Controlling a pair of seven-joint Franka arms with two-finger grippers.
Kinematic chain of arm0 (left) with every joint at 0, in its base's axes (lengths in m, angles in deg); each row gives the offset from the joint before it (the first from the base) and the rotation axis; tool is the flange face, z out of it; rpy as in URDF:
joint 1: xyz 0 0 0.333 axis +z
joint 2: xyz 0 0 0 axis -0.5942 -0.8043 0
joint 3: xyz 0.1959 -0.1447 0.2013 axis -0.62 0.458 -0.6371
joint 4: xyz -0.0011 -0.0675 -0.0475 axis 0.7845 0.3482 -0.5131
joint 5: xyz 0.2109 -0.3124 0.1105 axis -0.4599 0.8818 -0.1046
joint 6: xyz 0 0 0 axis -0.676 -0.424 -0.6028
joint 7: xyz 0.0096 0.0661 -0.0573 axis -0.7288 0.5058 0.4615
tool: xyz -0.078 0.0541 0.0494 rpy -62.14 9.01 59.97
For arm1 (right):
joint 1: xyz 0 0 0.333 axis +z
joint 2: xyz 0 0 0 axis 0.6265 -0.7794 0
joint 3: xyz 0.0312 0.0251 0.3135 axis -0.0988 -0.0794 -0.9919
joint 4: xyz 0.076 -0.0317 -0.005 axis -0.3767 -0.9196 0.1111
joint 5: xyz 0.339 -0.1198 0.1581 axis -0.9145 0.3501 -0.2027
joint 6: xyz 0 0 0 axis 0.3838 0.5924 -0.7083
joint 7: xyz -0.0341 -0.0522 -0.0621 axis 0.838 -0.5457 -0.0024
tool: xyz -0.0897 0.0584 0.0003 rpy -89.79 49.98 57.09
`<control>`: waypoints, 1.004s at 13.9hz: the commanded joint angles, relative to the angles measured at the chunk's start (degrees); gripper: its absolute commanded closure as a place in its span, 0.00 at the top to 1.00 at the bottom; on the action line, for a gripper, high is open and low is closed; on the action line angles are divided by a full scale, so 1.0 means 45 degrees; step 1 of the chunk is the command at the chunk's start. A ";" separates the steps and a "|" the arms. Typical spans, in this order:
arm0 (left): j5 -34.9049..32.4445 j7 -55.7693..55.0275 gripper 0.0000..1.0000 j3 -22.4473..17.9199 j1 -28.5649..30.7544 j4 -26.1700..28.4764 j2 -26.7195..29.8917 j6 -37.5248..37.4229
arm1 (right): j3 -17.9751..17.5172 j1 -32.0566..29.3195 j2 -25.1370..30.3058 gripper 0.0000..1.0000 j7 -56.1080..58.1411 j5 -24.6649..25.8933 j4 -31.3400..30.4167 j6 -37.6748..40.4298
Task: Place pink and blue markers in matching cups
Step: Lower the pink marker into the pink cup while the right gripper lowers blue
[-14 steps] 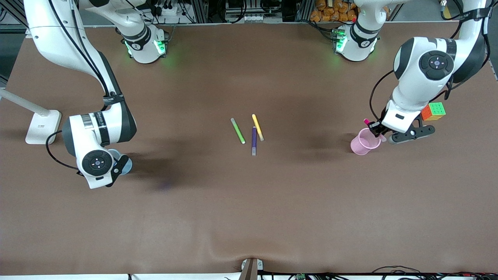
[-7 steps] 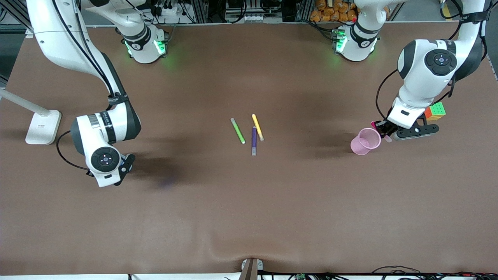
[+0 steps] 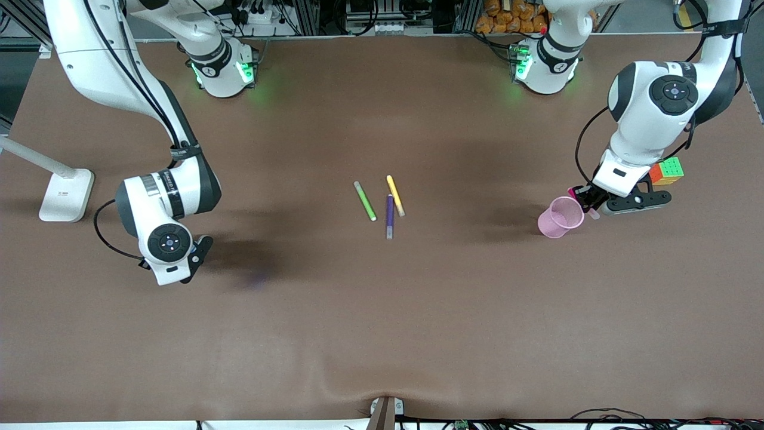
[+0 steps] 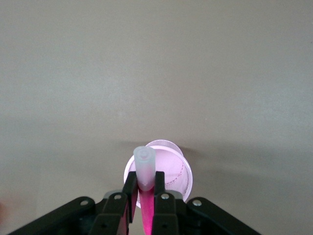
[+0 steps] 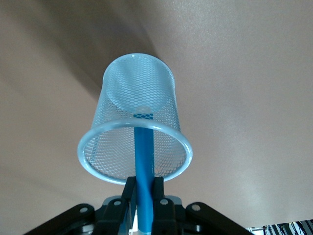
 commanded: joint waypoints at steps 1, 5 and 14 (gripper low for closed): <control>-0.0186 0.0070 0.00 0.0063 0.0184 0.0415 0.0210 0.0516 | -0.0081 -0.0006 0.0312 0.15 -0.0241 0.0173 -0.0256 -0.0009; -0.0186 0.0421 0.00 0.0063 0.0418 0.0572 0.0171 0.0888 | -0.0081 -0.0006 0.0312 0.23 -0.0241 0.0173 -0.0255 -0.0028; -0.0186 0.0500 0.00 0.0063 0.0478 0.1021 0.0035 0.1865 | -0.0101 0.0033 0.0467 0.27 -0.0241 0.0153 -0.0236 0.0030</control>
